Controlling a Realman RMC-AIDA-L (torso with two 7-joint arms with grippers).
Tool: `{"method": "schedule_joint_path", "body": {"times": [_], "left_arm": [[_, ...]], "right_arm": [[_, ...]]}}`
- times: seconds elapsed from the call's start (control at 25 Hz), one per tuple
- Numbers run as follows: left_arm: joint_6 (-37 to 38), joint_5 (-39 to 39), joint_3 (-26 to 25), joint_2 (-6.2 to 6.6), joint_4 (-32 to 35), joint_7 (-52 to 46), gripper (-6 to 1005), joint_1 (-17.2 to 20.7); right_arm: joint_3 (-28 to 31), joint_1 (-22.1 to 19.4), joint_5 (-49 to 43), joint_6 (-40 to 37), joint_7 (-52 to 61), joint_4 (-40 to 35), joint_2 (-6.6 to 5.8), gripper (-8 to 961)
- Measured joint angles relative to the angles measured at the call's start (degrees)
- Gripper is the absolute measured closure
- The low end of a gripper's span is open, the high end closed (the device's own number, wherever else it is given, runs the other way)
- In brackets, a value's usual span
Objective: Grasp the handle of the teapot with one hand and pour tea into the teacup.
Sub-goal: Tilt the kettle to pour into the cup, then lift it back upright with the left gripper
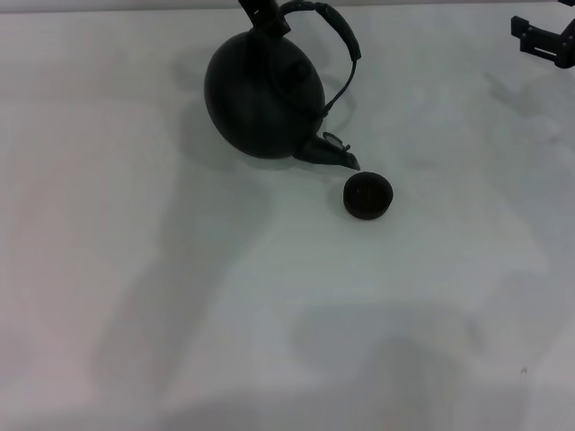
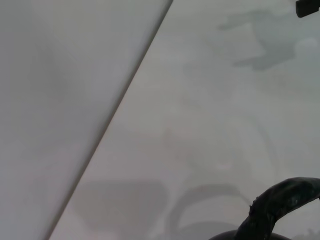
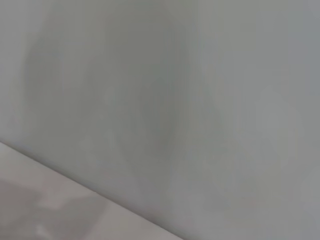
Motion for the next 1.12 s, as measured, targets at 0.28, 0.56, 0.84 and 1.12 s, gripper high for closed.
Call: {"method": "schedule_joint_path", "body": {"times": [0.28, 0.56, 0.84, 1.12], "left_arm": [[-2.06, 3.47, 0.00, 0.08, 2.48, -2.00, 833, -0.95], [-2.59, 4.34, 0.00, 0.10, 4.07, -3.10, 833, -1.75], [-2.64, 4.34, 0.00, 0.04, 4.36, -3.20, 834, -2.56], [-2.65, 4.80, 0.00, 0.07, 5.46, -3.20, 833, -2.91]], "right_arm": [[0.00, 0.14, 0.01, -0.88, -0.02, 0.00, 0.00, 125], [0.00, 0.18, 0.06, -1.69, -0.55, 0.00, 0.04, 125], [0.00, 0.18, 0.76, -1.91, -0.65, -0.06, 0.04, 125], [0.00, -0.09, 2.17, -1.90, -0.65, -0.09, 0.00, 124]]}}
